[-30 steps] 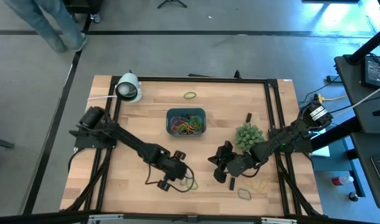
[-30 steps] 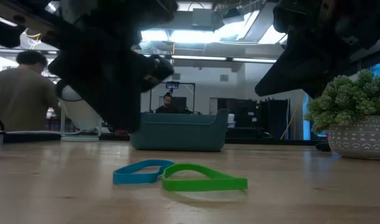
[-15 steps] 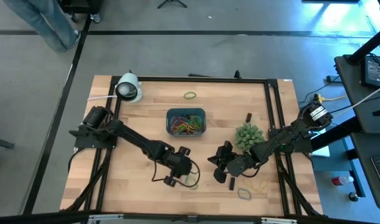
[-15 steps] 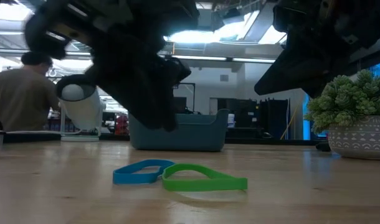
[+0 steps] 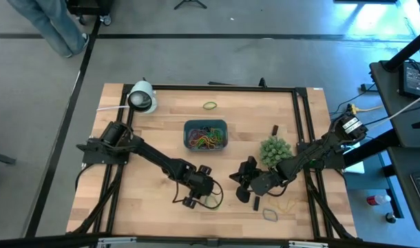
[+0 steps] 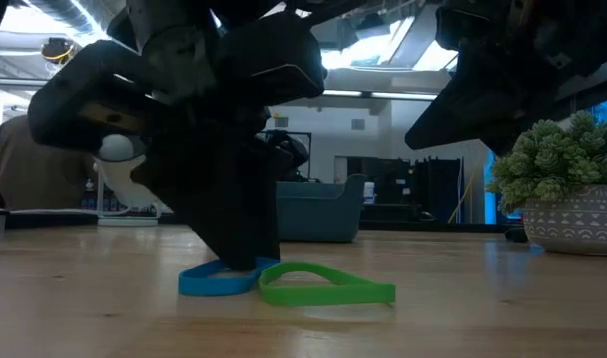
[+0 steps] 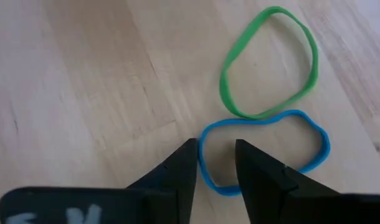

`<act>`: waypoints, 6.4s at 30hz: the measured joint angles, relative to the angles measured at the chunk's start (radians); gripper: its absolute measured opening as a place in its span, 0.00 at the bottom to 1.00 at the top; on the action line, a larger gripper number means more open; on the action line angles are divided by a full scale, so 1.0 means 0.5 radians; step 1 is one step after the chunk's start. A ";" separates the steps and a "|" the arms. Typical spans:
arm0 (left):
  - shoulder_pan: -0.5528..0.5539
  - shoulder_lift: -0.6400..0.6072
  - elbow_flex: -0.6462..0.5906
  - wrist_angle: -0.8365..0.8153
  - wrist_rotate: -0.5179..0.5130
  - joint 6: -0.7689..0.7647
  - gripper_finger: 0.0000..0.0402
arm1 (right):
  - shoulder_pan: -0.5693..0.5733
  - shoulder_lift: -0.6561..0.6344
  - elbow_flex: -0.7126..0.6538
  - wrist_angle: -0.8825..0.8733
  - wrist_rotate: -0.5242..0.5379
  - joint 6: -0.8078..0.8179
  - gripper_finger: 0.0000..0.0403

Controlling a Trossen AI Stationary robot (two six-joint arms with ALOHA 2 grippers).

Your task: Pick and place rubber bands into bin

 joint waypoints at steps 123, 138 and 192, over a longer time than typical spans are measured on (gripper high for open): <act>0.361 -2.489 -1.793 -0.180 -0.944 -0.616 0.00 | 0.287 0.111 0.911 -2.108 -1.175 1.787 0.03; 0.361 -2.488 -1.793 -0.166 -0.921 -0.623 0.01 | 0.577 0.112 0.300 -1.762 -1.364 2.320 0.19; 0.361 -2.488 -1.793 -0.093 -0.841 -0.420 0.00 | -0.286 0.114 1.480 -2.049 -0.047 0.525 0.00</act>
